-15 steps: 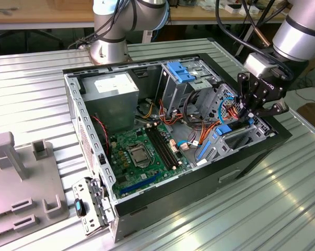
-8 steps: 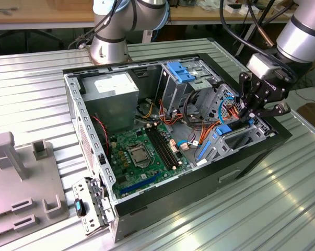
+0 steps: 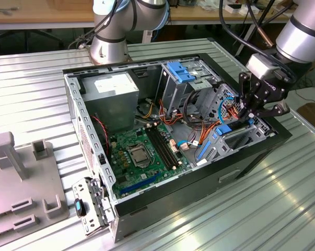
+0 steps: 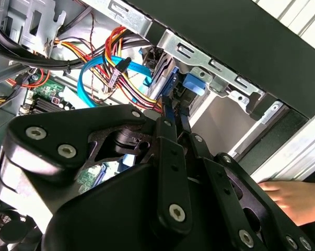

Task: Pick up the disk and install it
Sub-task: 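Insert the first disk wire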

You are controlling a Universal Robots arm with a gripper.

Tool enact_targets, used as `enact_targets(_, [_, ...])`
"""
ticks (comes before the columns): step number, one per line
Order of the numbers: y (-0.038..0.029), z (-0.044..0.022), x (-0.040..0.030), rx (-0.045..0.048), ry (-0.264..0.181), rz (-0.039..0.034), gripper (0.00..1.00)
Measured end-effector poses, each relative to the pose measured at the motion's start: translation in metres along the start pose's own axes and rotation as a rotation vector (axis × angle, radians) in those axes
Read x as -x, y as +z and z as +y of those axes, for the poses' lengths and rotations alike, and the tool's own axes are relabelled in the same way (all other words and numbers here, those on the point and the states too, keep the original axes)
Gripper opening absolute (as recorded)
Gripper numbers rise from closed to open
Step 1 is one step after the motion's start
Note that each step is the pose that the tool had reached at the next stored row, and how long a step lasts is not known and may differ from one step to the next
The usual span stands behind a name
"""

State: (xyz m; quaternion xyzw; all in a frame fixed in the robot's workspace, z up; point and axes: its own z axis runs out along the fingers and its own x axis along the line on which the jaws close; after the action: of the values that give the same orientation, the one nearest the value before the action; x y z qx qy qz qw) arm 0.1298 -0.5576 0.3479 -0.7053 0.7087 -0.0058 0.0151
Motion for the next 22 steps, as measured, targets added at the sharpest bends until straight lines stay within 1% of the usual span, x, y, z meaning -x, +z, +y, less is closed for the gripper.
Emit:
enact_targets(7, [0.0016, 0.0000, -0.0001, 0.0000, 0.000, -0.0036, 0.17])
enact_targets(10, [0.0023, 0.0001, -0.0001, 0.0001, 0.000, -0.0072, 0.17])
enact_targets(22, [0.0046, 0.0001, -0.0001, 0.0001, 0.001, -0.0168, 0.17])
